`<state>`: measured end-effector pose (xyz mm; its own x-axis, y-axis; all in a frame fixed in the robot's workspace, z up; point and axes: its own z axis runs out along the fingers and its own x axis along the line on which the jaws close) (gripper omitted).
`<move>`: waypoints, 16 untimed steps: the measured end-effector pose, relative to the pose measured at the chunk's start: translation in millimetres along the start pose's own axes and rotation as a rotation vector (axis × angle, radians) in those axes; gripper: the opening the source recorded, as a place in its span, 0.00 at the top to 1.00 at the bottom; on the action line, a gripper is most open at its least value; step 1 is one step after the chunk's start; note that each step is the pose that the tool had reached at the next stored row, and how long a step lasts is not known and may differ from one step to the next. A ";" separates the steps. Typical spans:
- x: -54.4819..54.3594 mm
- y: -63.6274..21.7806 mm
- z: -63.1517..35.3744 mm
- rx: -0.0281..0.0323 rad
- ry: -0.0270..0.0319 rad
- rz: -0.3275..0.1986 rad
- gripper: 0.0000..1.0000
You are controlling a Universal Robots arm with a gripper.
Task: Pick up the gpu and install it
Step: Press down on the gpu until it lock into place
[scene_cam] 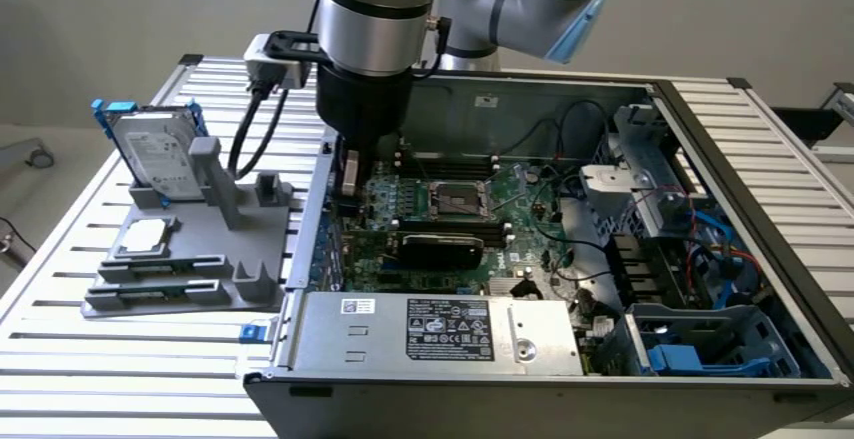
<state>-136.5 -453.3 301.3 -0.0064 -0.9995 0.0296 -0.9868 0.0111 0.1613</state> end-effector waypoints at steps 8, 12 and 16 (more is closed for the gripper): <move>-0.7 -0.3 0.1 -0.0006 -0.0001 0.000 0.89; -0.8 -0.7 1.1 -0.0004 0.0002 -0.003 0.89; -1.0 -1.3 4.5 -0.0004 0.0009 -0.006 0.89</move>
<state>-135.9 -452.4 296.6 -0.0007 -0.9996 0.0296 -0.9868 0.0055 0.1619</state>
